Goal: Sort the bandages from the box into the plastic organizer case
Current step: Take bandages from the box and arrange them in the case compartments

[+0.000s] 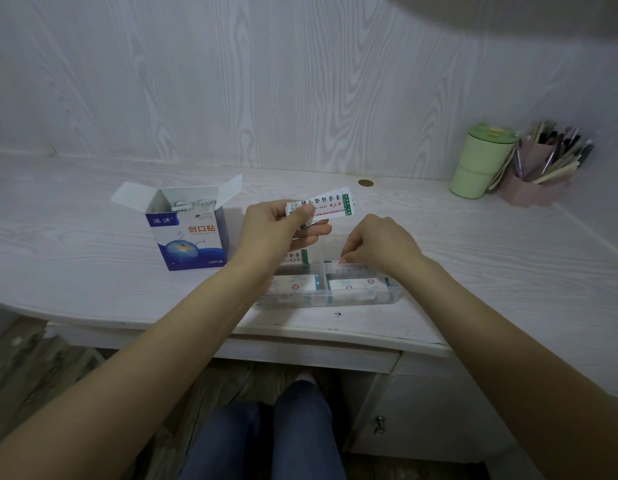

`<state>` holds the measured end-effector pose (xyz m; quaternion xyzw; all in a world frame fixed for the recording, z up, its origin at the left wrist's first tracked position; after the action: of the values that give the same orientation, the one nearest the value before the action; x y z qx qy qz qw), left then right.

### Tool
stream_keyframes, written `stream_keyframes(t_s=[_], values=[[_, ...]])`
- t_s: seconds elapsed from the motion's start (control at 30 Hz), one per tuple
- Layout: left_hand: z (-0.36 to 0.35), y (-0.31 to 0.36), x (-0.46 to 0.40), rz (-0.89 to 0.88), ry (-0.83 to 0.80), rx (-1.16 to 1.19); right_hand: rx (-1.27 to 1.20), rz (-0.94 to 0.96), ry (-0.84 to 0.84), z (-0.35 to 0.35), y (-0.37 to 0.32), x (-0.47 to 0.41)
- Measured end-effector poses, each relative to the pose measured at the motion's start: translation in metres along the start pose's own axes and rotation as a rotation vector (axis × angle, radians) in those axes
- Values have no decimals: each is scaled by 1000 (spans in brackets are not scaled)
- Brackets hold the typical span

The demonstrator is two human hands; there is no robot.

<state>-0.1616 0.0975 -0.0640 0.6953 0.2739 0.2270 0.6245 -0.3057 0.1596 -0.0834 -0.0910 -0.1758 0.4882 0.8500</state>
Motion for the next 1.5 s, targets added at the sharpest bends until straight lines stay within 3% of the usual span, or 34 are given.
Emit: stream_keyframes(t_s=[0.27,0.4,0.63,0.8,1.03,1.33,1.4,1.5], values=[[-5,1,1,-3,-31,12,-135,73,-12,5,5,8],[-6,1,0,-7,-37,16,-249,69,103,27,19,19],[-14,1,1,-9,-50,38,-7,-120,120,29,27,25],[-16,2,2,-14,-46,31,125,-149,86,21,13,24],[-16,0,2,-15,-54,36,83,-155,7,8,14,19],[-15,1,1,-28,-62,23,94,-154,49,20,10,28],[-13,1,1,-34,-64,28,2,-120,134,36,12,33],[-10,1,2,-35,-71,38,-489,73,92,48,7,45]])
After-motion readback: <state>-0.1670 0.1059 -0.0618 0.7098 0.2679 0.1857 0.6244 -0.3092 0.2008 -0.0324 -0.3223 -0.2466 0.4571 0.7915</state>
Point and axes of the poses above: each hand's wrist, its own x-axis away from the middle knuckle, its own z-axis out of the back of the hand, y = z × x, the point moved 8 cm from there along -x, towards the middle knuckle, and after that the axes turned 12 degrees about -y, right-handed, at the moved point
